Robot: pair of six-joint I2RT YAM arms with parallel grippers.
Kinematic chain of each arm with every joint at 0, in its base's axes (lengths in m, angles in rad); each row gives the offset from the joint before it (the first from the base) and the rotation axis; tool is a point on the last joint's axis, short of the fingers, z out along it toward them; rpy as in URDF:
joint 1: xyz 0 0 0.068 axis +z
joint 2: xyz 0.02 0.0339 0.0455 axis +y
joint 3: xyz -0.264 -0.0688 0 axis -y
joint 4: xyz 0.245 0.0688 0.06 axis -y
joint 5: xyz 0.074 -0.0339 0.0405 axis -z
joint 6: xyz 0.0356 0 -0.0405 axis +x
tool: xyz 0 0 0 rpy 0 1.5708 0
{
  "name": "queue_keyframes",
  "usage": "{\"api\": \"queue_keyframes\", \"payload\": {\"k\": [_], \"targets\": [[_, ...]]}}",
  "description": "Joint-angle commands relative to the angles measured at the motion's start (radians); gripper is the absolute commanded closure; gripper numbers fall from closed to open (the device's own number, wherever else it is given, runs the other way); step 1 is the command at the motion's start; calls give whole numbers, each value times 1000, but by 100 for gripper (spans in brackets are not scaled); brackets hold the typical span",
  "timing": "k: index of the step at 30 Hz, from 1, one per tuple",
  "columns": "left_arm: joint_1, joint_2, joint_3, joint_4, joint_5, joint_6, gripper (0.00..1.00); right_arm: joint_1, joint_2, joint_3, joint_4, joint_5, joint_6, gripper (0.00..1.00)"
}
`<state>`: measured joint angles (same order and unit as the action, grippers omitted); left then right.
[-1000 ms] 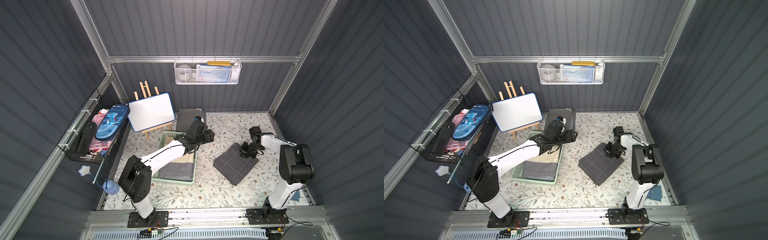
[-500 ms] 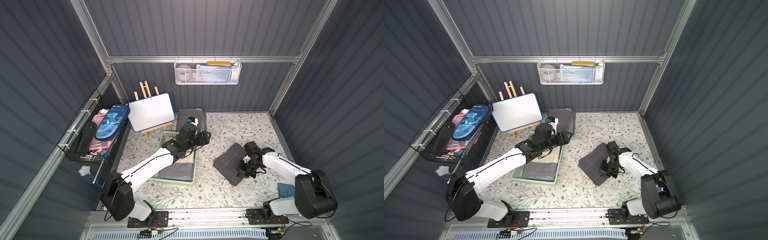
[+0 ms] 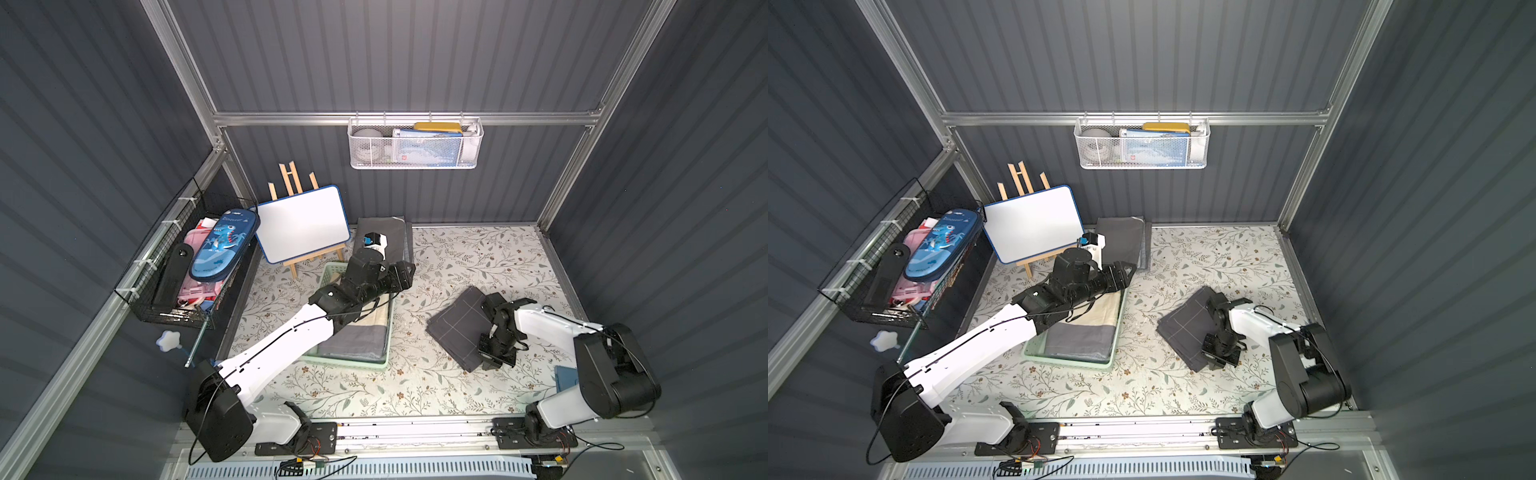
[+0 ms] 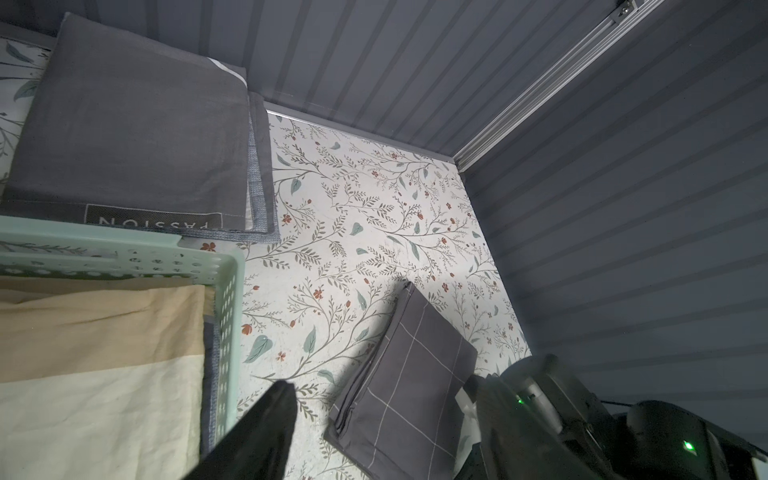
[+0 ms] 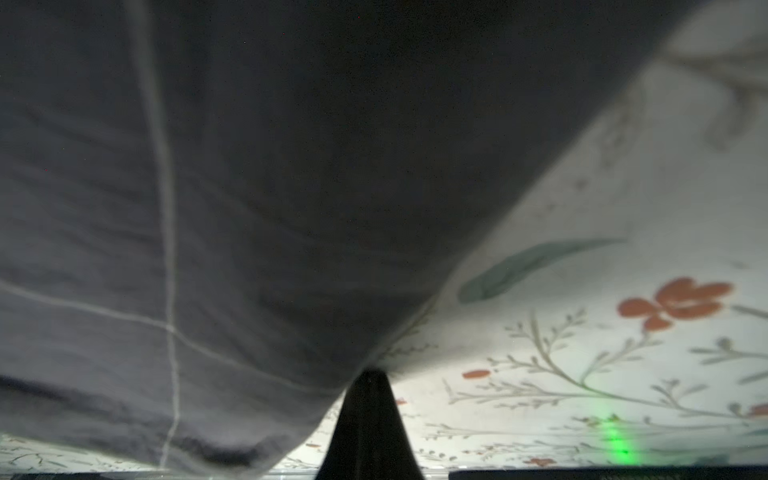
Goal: Put the folded pillowcase in the basket
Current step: Adjust the pillowcase at the center of the board.
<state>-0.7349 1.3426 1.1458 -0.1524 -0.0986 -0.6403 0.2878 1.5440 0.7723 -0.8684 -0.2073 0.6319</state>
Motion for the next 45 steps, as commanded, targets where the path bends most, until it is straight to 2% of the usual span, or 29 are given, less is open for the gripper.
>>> {"api": "queue_keyframes", "payload": {"k": [1, 4, 10, 12, 16, 19, 26, 28, 32, 39, 41, 45], "targets": [[0, -30, -17, -21, -21, -4, 26, 35, 87, 25, 55, 72, -16, 100], [1, -17, -14, -22, -24, 3, 25, 75, 159, 97, 56, 97, -14, 100], [5, 0, 6, -42, -50, 14, 25, 199, 284, 322, 49, -15, 14, 100], [9, -3, 6, -38, -56, 14, 25, 210, 335, 392, 89, -104, 20, 100], [17, 0, -8, -17, -60, 15, 25, 206, 444, 584, 108, -135, -24, 100], [23, 15, -11, -10, -55, 18, 25, 172, 463, 688, 77, -158, -51, 100], [23, 24, -14, 11, -33, 19, 25, -6, 333, 648, 31, -66, -116, 100], [23, 24, -15, 10, -37, 19, 25, -66, 347, 655, 8, -7, -146, 100], [25, 15, -39, 29, -36, 11, 24, -159, 436, 743, -75, 34, -140, 100], [26, 17, -48, 45, -17, 10, 23, -185, 548, 774, -81, 105, -128, 100], [26, 13, -50, 49, -17, 14, 23, -177, 548, 742, -75, 71, -124, 100], [27, 4, -49, 51, -14, 20, 23, -156, 514, 669, -75, 110, -123, 100]]}}
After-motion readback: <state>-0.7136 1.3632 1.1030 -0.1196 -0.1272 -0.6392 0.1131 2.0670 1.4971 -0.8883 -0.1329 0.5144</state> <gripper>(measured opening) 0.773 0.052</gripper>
